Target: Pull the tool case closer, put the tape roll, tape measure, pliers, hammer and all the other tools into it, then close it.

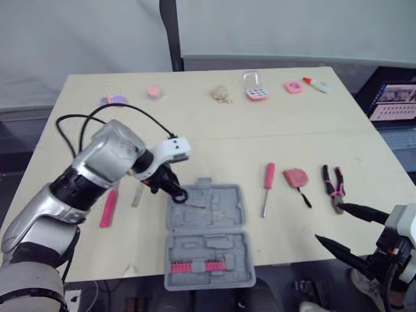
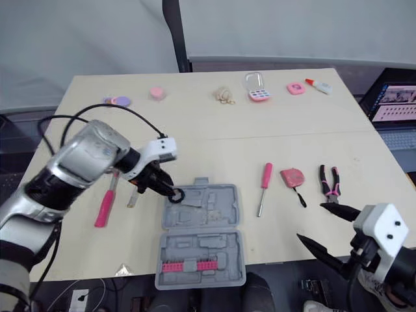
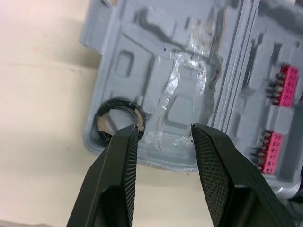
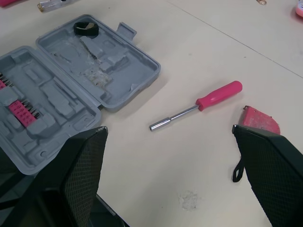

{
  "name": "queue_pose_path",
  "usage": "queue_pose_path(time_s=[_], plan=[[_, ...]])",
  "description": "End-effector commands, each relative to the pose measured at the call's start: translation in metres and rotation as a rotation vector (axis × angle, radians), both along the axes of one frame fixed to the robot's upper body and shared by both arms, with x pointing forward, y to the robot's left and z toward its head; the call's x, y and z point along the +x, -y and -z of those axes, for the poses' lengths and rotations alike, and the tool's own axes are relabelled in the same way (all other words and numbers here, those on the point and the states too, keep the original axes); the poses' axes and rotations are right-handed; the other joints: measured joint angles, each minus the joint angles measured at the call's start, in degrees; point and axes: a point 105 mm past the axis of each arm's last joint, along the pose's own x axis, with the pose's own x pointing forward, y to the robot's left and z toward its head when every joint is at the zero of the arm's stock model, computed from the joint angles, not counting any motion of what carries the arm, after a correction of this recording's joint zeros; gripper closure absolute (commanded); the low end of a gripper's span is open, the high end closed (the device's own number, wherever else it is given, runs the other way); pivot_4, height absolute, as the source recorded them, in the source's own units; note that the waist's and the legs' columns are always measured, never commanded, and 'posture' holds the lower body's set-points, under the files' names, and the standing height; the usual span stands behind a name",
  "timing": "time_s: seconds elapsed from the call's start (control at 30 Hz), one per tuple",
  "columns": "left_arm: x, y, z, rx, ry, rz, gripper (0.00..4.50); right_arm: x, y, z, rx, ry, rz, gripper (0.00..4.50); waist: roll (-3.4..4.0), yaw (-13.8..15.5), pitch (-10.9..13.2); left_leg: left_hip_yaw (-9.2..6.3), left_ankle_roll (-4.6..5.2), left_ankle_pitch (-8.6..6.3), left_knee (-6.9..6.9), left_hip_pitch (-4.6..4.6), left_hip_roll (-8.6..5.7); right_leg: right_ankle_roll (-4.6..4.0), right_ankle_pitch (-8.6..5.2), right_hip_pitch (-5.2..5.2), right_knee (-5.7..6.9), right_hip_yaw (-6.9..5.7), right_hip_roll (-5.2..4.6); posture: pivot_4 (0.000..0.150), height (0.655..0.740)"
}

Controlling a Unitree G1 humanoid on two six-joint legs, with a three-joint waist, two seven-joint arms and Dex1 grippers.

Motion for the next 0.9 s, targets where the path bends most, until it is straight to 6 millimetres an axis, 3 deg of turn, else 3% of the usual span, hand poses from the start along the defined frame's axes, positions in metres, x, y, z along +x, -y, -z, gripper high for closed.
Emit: queue_pose_path(time_s=[0.03,0.1,0.17,0.3,0.43,0.47,0.9], plan=[[-0.005,0.003,-0.012,-0.209,0.019,0.013,2.59,0.000,-0.004,-0.002,0.001,0.018,-0.004,0.00,0.00,0.03,0.00,0.00,0.00,0.00,0.01,0.00,0.00,0.00,0.00,0.00,0.00,0.00,0.00,0.150,0.7287],[-0.005,-0.006,-0.007,-0.264,0.035,-0.023,2.59,0.001,-0.003,-0.002,0.002,0.023,-0.001,0.00,-0.01,0.14,0.01,-0.02,0.00,0.00,0.03,-0.01,0.07,0.00,0.00,0.01,0.02,0.00,-0.03,0.150,0.7287],[-0.002,-0.012,-0.004,-0.339,0.080,-0.063,3.10,0.001,-0.003,-0.002,0.003,0.026,0.003,0.00,-0.01,0.09,0.01,-0.04,-0.01,0.00,0.04,-0.01,0.05,0.00,0.00,0.02,0.00,-0.01,-0.04,0.150,0.7287],[0.005,-0.022,0.004,-0.422,0.175,-0.104,3.10,0.002,-0.002,-0.002,0.005,0.032,0.008,0.00,-0.01,0.31,0.00,-0.04,-0.02,-0.01,0.03,0.02,0.04,0.00,0.00,0.04,0.00,-0.02,-0.08,0.150,0.7287],[0.009,-0.024,-0.010,-0.684,0.343,-0.098,3.10,0.002,-0.001,-0.002,0.003,0.037,0.013,0.00,0.01,0.28,0.00,-0.04,-0.03,-0.02,0.04,0.01,0.01,0.03,0.02,0.05,0.00,-0.02,-0.12,0.150,0.7287],[0.007,-0.028,-0.006,-0.717,0.344,-0.083,3.10,0.002,-0.001,-0.001,0.004,0.037,0.015,0.00,0.00,0.22,0.00,-0.03,-0.03,-0.02,0.03,0.03,0.02,0.03,0.02,0.05,0.01,-0.02,-0.13,0.150,0.7287],[0.012,-0.041,0.053,-0.629,0.442,0.024,3.10,0.001,-0.004,0.004,0.029,0.038,0.023,0.00,0.04,0.19,-0.04,0.07,-0.07,-0.04,0.00,0.07,-0.11,0.05,0.03,0.06,-0.02,-0.04,-0.10,0.150,0.7287]])
